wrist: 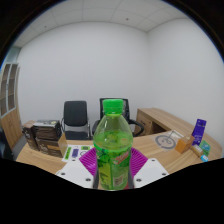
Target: Pour water
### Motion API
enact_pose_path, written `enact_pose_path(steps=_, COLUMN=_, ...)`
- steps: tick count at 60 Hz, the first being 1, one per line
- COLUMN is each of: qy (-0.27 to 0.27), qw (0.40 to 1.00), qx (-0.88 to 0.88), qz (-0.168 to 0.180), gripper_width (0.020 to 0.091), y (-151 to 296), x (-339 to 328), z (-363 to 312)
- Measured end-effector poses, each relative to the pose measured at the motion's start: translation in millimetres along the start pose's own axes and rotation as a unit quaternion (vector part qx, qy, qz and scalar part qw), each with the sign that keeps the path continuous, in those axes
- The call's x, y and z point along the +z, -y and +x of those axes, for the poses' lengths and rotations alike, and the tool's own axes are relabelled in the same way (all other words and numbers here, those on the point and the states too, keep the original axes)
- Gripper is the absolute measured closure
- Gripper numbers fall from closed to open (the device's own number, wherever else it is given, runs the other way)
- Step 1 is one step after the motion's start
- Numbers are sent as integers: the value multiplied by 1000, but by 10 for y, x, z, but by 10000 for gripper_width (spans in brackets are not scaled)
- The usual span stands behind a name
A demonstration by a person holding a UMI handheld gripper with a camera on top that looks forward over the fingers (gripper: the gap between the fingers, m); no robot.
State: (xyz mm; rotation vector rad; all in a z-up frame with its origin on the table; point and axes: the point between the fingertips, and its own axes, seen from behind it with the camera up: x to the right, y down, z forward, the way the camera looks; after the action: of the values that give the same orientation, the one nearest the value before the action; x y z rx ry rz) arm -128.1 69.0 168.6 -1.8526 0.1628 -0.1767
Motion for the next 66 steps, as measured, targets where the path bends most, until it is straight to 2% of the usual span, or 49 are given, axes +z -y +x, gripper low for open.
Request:
enact_pose_path(steps=18, qy=-10, qw=1000, qx=13, qz=-20, gripper_width=698, y=-800, x=467, z=279)
enact_pose_path(steps=19, qy=-9, qw=1000, qx=17, qz=-18, gripper_width=680, y=-818, x=459, z=285)
enact_pose_path(steps=21, qy=-7, qw=1000, qx=27, qz=8, gripper_width=672, y=-752, x=450, z=290)
enact_pose_path(steps=29, qy=9, qw=999, qx=38, qz=26, gripper_width=616, y=-785, x=392, z=250)
enact_pose_path(steps=33, qy=12, qw=999, qx=44, qz=24, gripper_width=592, y=-794, x=386, z=238)
enact_pose_path(steps=37, qy=15, qw=999, qx=47, qz=11, gripper_width=559, y=-811, x=379, z=242)
enact_pose_path(steps=42, qy=7, qw=999, qx=45, qz=-26, gripper_width=457, y=-923, x=377, z=283)
enact_pose_path(steps=47, qy=5, qw=998, qx=47, qz=-40, gripper_width=345, y=-950, x=264, z=301)
enact_pose_path(steps=52, qy=16, qw=997, qx=57, qz=-51, gripper_width=349, y=-970, x=5, z=269)
enact_pose_path(steps=66, qy=46, qw=991, qx=24, qz=-121, gripper_width=346, y=-1101, x=-1189, z=177)
